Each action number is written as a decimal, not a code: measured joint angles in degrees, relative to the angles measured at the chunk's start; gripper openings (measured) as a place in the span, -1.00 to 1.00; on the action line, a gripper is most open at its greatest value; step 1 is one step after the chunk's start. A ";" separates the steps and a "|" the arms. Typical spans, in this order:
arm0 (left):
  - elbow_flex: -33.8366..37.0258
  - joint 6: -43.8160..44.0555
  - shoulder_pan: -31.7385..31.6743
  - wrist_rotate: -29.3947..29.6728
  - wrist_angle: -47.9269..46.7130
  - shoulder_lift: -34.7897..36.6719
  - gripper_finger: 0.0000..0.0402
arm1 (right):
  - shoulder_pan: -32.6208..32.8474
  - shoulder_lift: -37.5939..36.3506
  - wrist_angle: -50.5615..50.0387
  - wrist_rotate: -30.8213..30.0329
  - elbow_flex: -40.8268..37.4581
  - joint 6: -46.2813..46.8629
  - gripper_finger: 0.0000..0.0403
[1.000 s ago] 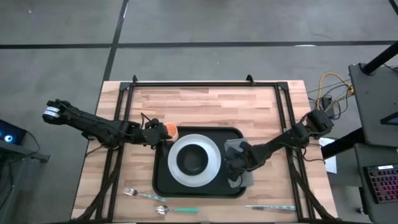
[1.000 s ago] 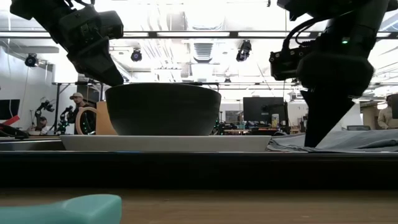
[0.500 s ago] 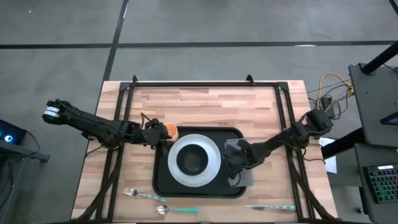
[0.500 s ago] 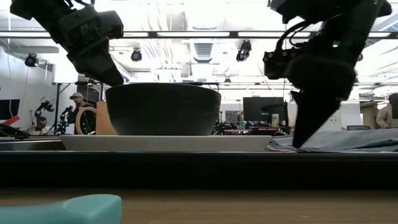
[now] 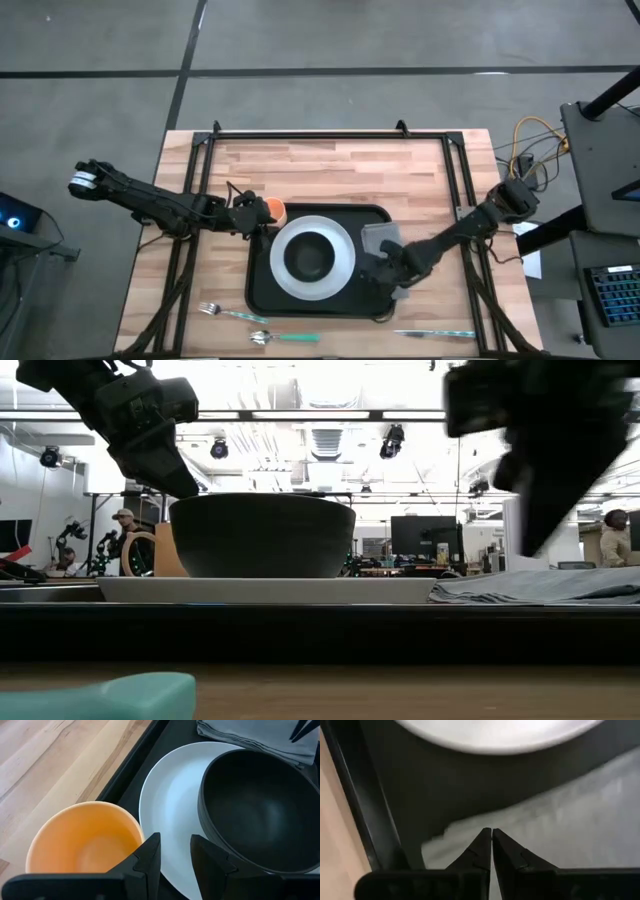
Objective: Set up tray
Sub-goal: Adjust the gray table napkin on the black serving tray
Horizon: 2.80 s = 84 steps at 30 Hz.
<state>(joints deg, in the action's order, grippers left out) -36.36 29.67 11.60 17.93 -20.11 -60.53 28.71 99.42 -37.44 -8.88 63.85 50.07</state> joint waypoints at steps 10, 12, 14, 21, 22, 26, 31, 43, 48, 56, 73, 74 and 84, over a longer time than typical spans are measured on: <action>0.00 -0.06 0.00 0.02 0.62 -0.02 -0.57 | 1.49 0.11 3.10 1.35 -5.68 3.62 -0.96; 0.00 -0.07 0.01 0.02 0.63 -0.02 -0.57 | 1.29 0.11 3.78 1.39 -6.53 3.78 -0.96; 0.00 -0.09 0.00 0.02 0.63 -0.02 -0.57 | 1.21 0.11 3.97 1.37 -7.11 3.78 -0.96; 0.00 -0.15 0.00 0.02 0.65 -0.02 -0.57 | -0.84 0.11 7.54 1.16 -7.84 1.42 -0.96; 0.00 -0.15 0.00 0.02 0.65 -0.02 -0.57 | -1.13 0.13 7.75 1.07 -7.87 0.92 -0.96; 0.00 -0.17 0.02 0.02 0.65 -0.02 -0.57 | -2.18 0.13 8.31 0.33 -7.87 -0.64 -0.96; 0.00 -0.17 0.01 0.02 0.66 -0.02 -0.57 | -2.89 1.38 8.57 0.23 -8.00 -1.72 -0.96; 0.02 -0.20 0.02 0.02 0.81 -0.02 -0.57 | -4.32 6.60 9.40 -0.16 -3.42 -7.60 -0.96; 0.02 -0.19 0.01 0.02 0.87 -0.02 -0.57 | -6.04 7.25 9.55 -0.86 -2.34 -10.29 -0.96; 0.02 -0.20 0.00 0.01 0.89 -0.02 -0.57 | -7.19 6.74 9.20 -1.66 -2.13 -12.55 -0.96; 0.02 -0.22 0.00 0.00 1.07 -0.04 -0.57 | -8.99 4.31 2.43 -3.44 3.34 -20.26 -0.94; 0.02 -0.22 0.01 0.00 1.09 -0.04 -0.57 | -9.76 4.31 2.48 -2.44 3.44 -21.02 -0.92; 0.02 -0.22 0.02 0.01 1.08 -0.04 -0.57 | -16.50 4.26 2.48 -7.87 3.31 -24.51 -0.44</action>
<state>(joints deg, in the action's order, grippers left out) -36.34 29.45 11.62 17.95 -19.03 -60.58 12.21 103.68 -34.95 -16.75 67.17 25.56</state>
